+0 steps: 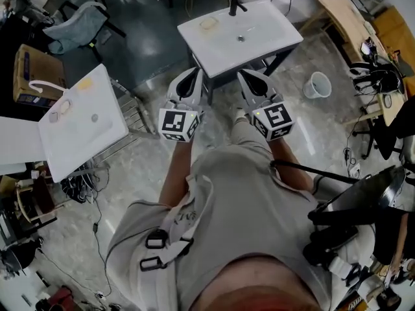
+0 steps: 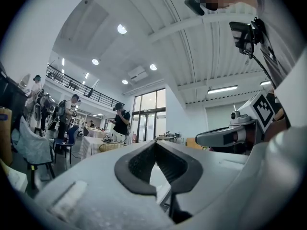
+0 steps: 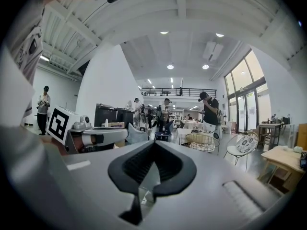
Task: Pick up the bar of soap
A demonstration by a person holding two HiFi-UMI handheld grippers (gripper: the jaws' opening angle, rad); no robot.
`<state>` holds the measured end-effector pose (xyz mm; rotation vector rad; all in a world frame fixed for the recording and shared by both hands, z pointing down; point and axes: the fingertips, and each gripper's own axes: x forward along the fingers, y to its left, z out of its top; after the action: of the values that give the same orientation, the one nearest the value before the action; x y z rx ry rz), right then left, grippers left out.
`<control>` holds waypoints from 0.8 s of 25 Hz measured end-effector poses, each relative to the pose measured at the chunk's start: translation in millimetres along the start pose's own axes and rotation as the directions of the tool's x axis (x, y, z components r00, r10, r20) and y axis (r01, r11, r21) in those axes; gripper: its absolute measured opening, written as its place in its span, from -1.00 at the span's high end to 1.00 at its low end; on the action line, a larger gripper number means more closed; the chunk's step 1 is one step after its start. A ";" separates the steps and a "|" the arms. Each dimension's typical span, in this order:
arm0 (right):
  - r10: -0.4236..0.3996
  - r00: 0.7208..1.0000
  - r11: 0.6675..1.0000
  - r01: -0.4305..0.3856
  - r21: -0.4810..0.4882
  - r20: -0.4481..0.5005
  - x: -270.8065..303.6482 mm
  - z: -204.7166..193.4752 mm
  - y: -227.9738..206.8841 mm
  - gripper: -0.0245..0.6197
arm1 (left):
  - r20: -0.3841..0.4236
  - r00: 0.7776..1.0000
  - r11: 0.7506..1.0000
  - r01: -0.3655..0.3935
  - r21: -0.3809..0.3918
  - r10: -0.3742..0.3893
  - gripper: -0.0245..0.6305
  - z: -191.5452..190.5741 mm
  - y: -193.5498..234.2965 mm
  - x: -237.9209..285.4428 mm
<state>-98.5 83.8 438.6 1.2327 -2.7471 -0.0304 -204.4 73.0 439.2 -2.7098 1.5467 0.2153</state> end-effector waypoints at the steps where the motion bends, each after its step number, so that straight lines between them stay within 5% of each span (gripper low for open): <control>1: 0.005 1.000 1.000 -0.005 0.002 0.003 2.8 -0.3 -0.2 0.92 | -0.004 1.000 1.000 -0.004 0.001 0.004 0.95 -1.4 2.0 0.9; 7: 0.023 1.000 0.999 -0.023 0.025 0.021 29.7 -2.6 -11.2 0.92 | -0.023 1.000 1.000 -0.020 0.019 0.021 0.95 -6.0 18.7 16.8; 20: -0.013 0.998 1.000 0.013 0.016 0.060 91.8 -8.2 -125.6 0.92 | 0.049 0.997 0.998 -0.065 0.022 0.063 0.95 -2.0 35.4 113.1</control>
<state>-64.6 -68.0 447.8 1.2740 -2.7954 -0.0489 -177.9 -42.0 428.9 -2.6197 1.6140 0.2604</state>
